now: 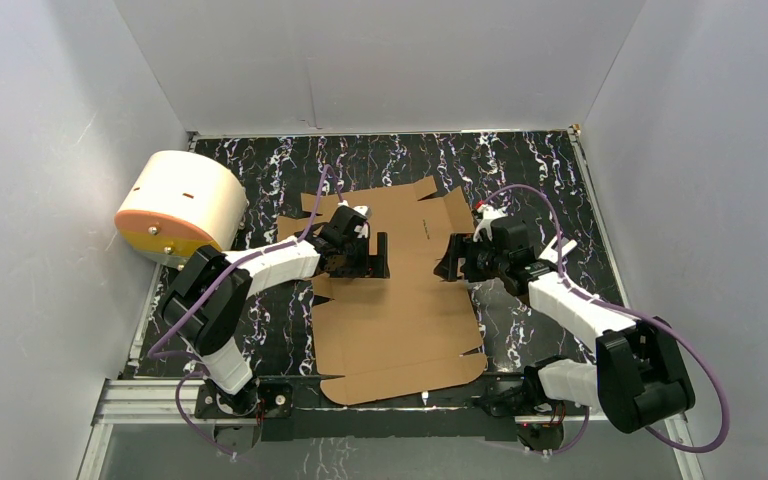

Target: Fold the paper box

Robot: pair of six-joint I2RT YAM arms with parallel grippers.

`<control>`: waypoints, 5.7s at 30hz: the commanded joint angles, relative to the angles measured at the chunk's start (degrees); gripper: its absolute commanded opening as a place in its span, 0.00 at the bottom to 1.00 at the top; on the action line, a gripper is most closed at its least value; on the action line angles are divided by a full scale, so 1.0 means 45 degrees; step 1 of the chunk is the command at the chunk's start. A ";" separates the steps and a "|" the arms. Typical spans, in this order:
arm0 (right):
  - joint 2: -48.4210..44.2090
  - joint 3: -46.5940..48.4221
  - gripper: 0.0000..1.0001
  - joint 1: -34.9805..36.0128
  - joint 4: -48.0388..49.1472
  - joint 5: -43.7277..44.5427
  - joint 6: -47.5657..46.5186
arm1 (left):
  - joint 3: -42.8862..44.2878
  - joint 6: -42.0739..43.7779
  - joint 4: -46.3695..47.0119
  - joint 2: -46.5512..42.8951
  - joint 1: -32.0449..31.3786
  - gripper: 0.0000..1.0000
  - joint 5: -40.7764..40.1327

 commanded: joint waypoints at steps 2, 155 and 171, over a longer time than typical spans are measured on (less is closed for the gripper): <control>0.0097 0.0562 0.82 0.0029 0.0583 -0.0604 -0.0349 | -0.0118 0.0105 -0.0023 0.0289 -0.0096 0.91 -0.0171; 1.0698 1.7075 0.94 -0.0326 -0.7733 -0.5652 -1.4941 | 0.1010 0.5876 0.5337 -0.2217 0.4622 0.08 0.4024; 1.1418 1.8519 0.38 -0.0387 -1.0937 -0.7920 -1.6876 | 0.0857 0.6117 0.5357 -0.2450 0.4418 0.09 0.3893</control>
